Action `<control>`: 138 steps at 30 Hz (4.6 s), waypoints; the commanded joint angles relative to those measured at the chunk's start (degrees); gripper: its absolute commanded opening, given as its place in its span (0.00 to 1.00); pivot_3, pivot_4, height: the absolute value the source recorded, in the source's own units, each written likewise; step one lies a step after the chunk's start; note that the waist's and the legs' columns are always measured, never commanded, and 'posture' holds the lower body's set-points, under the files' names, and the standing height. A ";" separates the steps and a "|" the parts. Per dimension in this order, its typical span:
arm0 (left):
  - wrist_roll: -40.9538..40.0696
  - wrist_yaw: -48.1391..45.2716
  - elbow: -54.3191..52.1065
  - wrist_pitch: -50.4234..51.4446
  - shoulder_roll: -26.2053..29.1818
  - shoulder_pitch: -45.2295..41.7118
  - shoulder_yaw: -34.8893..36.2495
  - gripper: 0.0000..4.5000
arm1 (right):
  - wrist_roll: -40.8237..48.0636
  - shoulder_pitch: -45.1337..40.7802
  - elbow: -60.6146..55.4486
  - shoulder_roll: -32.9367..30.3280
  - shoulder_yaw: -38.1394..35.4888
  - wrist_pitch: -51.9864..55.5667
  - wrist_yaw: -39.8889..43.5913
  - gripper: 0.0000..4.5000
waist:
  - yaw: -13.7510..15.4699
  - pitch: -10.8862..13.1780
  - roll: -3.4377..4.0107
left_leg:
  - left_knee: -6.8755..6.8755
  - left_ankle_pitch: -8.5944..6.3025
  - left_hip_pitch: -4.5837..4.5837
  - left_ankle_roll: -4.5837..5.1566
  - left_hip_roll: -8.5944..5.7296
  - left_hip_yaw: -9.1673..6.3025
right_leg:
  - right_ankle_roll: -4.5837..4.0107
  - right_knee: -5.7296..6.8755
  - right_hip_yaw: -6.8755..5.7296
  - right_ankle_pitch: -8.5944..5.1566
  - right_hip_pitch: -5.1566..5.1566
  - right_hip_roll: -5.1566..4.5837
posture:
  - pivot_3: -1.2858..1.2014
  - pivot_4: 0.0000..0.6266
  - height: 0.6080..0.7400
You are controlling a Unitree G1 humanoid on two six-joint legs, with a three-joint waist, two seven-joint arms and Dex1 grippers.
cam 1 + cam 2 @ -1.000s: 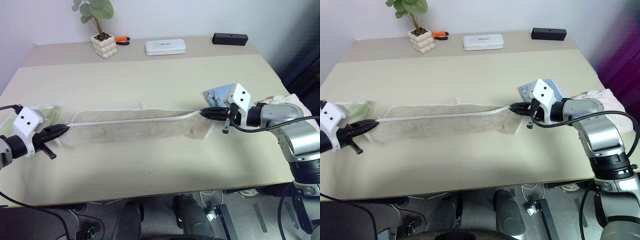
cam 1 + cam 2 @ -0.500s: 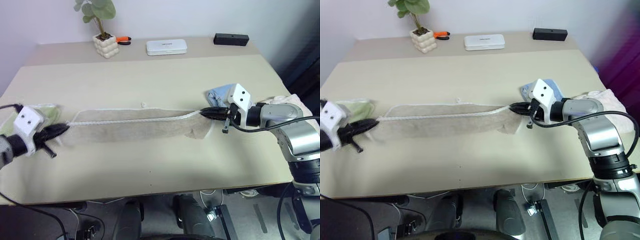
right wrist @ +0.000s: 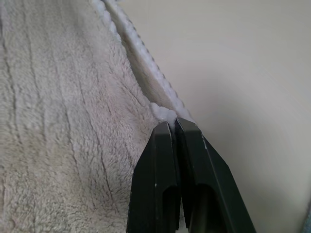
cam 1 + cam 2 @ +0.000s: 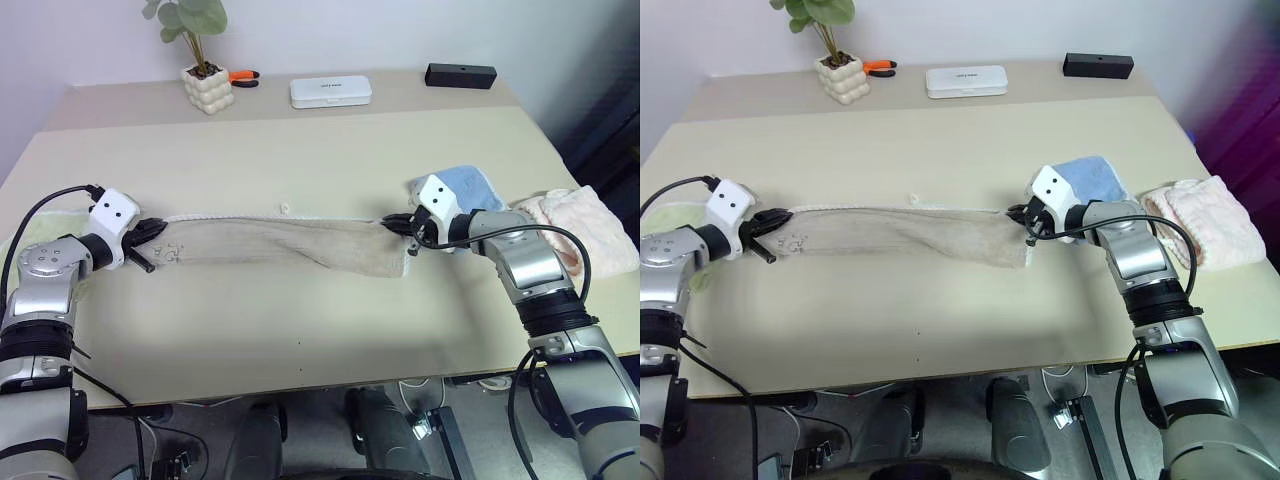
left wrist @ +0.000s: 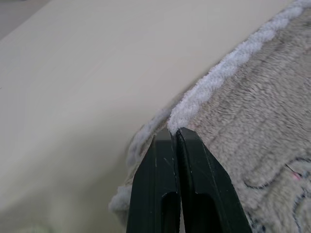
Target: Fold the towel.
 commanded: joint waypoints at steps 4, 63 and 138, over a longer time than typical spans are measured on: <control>-0.44 -0.95 -0.04 -0.94 2.00 -0.72 1.01 0.00 | -0.42 -1.84 0.51 0.15 -1.94 -1.51 -0.46 0.01 | 0.00 0.00 0.00 | 0.00 0.00 0.00 0.00 0.00 -0.02 | 0.00 0.03 0.00 0.00 0.00 0.00 | 0.52 0.24 0.98; -14.28 2.82 -62.05 20.96 -11.43 25.39 -9.86 0.99 | 41.49 26.79 -52.79 28.91 -39.71 68.87 -44.12 1.00 | 0.20 -0.09 0.02 | -0.12 -0.01 0.88 0.00 0.04 -0.15 | -0.03 -0.09 0.02 -0.04 0.90 0.09 | 0.52 0.24 0.98; -16.31 9.23 -67.27 26.27 -13.41 32.11 -7.52 1.00 | 25.08 11.00 -42.17 6.20 -7.28 36.02 -21.87 0.59 | -0.04 -0.06 0.19 | -0.21 -0.12 0.77 0.19 0.05 -0.11 | -0.20 -0.35 0.01 -0.33 0.80 0.07 | 0.52 0.24 0.98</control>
